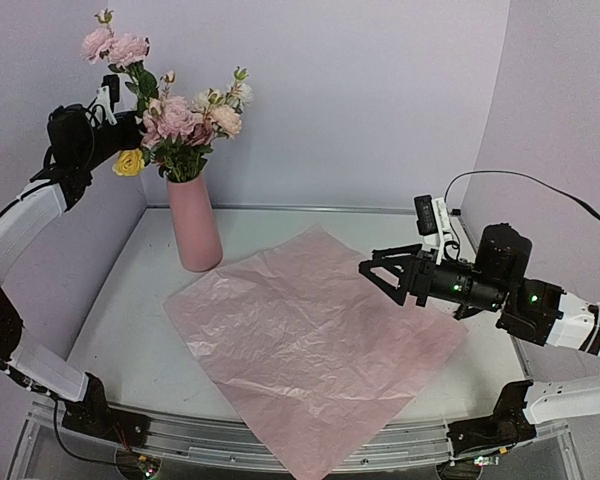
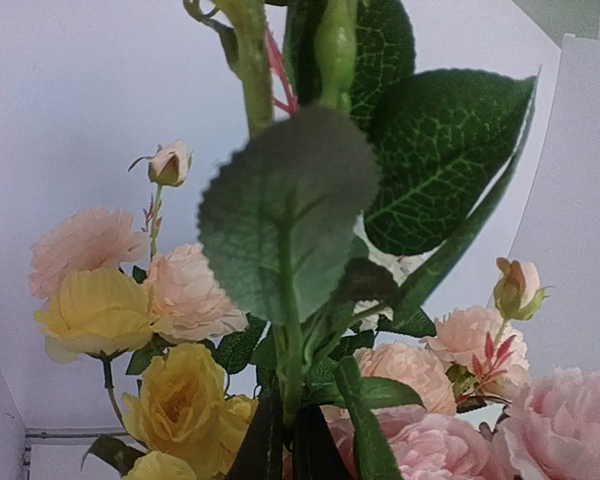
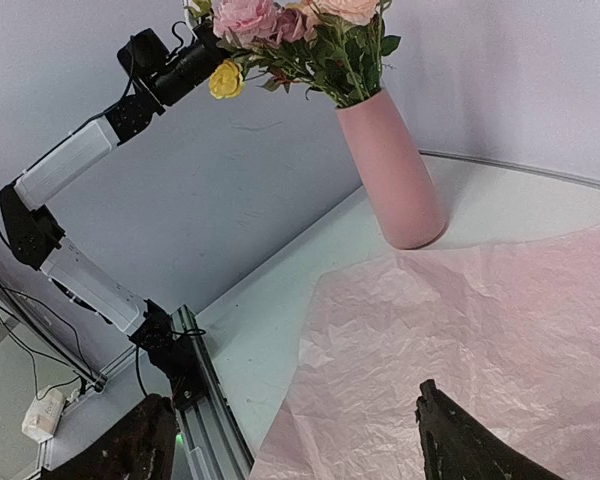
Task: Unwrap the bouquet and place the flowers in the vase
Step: Insert the fake flower into the vase, then reset both arms
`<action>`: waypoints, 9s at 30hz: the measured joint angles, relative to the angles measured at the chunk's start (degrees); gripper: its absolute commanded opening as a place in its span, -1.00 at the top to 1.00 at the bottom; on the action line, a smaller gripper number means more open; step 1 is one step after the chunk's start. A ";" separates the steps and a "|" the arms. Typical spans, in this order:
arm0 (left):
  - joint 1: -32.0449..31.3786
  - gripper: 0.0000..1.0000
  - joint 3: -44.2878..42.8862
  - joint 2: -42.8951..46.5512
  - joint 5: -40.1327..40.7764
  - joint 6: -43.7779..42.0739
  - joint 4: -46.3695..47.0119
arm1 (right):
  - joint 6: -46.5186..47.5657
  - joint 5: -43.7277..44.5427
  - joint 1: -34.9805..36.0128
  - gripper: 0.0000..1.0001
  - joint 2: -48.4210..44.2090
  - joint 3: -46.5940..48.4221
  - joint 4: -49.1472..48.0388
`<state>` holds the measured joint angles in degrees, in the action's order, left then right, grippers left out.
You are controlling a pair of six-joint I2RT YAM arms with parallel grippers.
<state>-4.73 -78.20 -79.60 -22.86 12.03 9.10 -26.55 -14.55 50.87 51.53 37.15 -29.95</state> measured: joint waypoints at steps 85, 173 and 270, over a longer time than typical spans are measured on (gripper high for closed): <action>-0.21 0.61 -24.93 -5.12 11.23 7.93 -35.82 | -1.39 -1.11 0.00 -0.67 3.43 0.00 -1.84; -0.20 -0.30 -30.44 -9.45 18.05 3.84 -35.60 | -2.90 -0.32 0.00 -0.69 2.89 -0.79 -3.13; -8.71 -0.99 64.42 18.77 40.45 -3.77 25.37 | 29.08 19.62 -47.63 -0.86 26.66 -28.93 -42.26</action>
<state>-13.44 -13.79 -60.83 17.59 8.26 34.47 2.53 5.06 3.24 78.19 8.22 -72.22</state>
